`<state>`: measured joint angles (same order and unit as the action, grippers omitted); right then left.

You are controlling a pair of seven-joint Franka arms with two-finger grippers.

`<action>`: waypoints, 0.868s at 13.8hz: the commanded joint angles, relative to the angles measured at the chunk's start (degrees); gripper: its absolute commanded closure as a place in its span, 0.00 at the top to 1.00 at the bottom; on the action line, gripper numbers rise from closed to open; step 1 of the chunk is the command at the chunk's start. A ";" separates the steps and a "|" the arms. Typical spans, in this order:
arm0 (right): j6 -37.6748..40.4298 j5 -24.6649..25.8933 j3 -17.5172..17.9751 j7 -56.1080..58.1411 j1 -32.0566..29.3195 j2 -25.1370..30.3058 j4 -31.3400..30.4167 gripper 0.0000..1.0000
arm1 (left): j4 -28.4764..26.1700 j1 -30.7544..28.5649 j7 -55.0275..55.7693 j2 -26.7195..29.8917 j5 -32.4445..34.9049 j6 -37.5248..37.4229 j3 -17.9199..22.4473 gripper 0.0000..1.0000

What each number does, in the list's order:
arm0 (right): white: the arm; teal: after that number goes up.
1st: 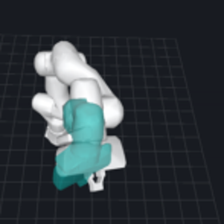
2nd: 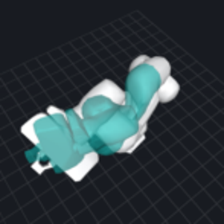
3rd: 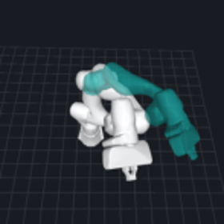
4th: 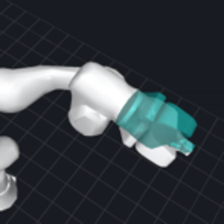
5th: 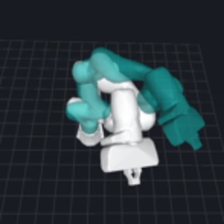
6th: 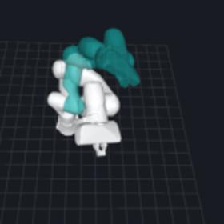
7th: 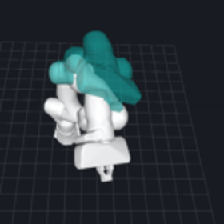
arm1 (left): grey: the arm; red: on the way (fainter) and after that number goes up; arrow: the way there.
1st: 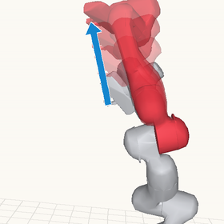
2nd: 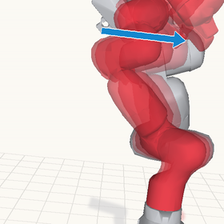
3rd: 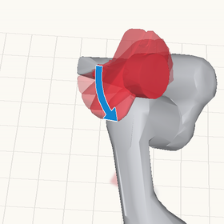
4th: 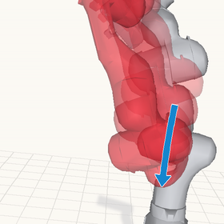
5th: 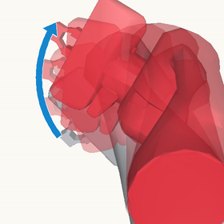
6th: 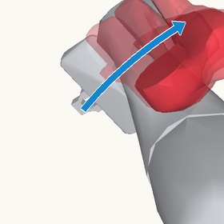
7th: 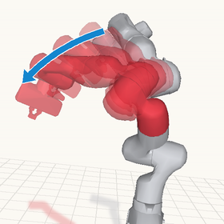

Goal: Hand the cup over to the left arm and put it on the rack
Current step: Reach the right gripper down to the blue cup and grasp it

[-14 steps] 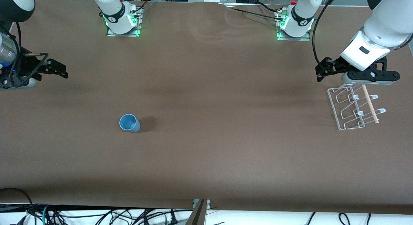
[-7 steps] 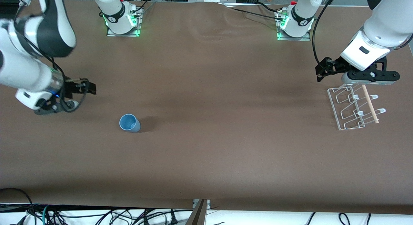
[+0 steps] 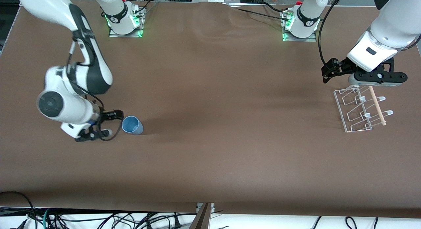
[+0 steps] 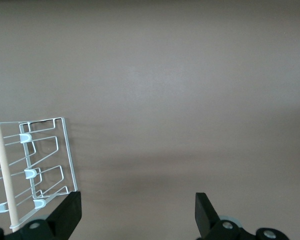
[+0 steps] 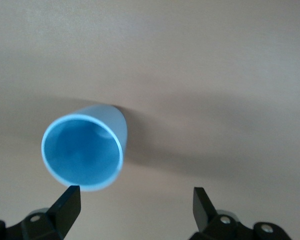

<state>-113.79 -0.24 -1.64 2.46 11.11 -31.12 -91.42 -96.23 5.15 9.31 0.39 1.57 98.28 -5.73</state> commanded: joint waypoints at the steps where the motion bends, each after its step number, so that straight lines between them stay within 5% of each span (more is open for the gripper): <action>1: 1.12 -0.64 -0.21 0.00 -0.04 -1.92 3.18 0.99 | 0.52 -0.23 -1.49 0.32 -1.57 -0.89 0.10 1.00; 11: 0.50 -0.72 -0.12 -0.97 1.28 -5.88 3.00 0.98 | 0.52 -0.23 -1.49 0.32 -1.57 -0.89 0.19 1.00; 12: 0.41 -0.81 -0.12 -0.97 1.37 -6.05 3.00 0.89 | 0.52 -0.23 -1.49 0.32 -1.57 -0.89 0.11 1.00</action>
<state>-113.69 -0.28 -1.68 2.19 12.21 -36.11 -89.62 -96.23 5.15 9.31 0.39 1.57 98.27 -5.73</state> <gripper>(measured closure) 0.018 0.000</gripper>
